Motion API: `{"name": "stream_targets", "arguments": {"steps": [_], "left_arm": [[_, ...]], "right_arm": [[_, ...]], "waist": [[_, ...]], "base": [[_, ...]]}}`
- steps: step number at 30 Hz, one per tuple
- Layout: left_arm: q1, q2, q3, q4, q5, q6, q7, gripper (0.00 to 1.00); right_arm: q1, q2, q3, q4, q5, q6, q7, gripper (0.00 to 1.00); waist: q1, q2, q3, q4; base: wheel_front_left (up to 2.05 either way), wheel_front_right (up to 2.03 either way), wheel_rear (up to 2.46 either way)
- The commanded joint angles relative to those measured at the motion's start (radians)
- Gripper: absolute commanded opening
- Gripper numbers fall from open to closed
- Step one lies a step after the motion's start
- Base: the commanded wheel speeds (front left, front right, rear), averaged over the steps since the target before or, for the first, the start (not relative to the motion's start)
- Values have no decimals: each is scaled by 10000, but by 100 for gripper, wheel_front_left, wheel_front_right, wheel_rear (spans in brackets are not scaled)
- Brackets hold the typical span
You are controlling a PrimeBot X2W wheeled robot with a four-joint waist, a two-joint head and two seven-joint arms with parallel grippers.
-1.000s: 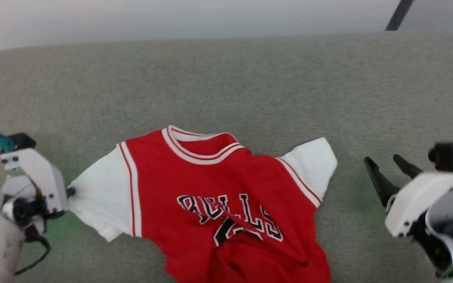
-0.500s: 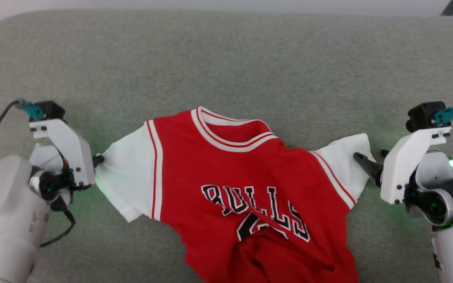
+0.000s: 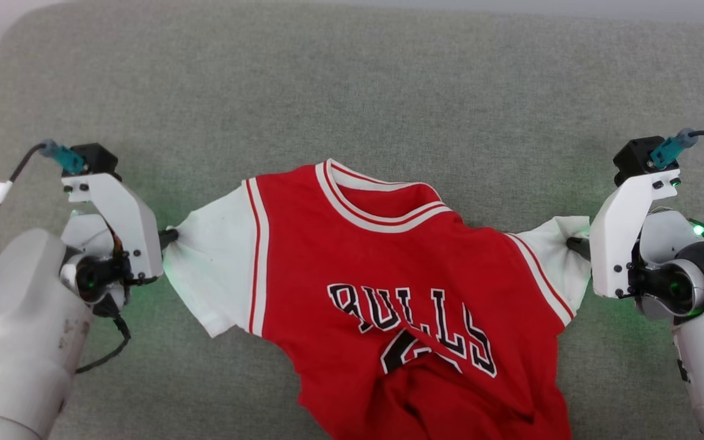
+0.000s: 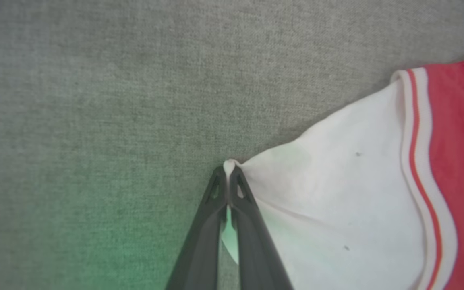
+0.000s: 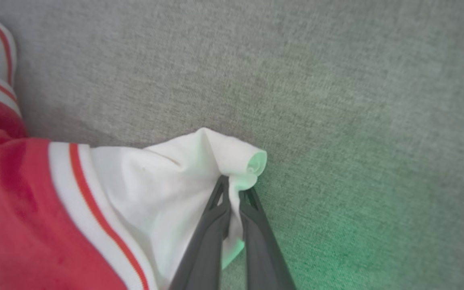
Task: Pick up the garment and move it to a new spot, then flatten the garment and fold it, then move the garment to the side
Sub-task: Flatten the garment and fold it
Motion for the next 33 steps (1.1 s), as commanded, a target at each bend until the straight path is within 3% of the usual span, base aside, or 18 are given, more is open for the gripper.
{"name": "stream_targets", "arguments": {"steps": [1,10,18,33], "left_arm": [[254,-281,-261,173,-50,22,116,0],[-797,-31,-663,109,-78,12,143,0],[-2181,-95,-1079,-122,86,13,-156,0],[-4872,-151,-1111,260,301,13,-2829,0]], "right_arm": [[179,22,1,455,-15,-10,14,0],[-1144,-94,-436,724,400,-8,-902,0],[-2490,-371,26,1256,328,-8,-2345,0],[-5795,-1080,1926,3397,617,-7,-6594,0]], "waist": [[0,0,-160,14],[0,0,-1515,93],[0,0,-2952,162],[0,0,-3971,-163]], "base": [[0,0,0],[0,0,0],[0,0,0],[0,0,0]]}}
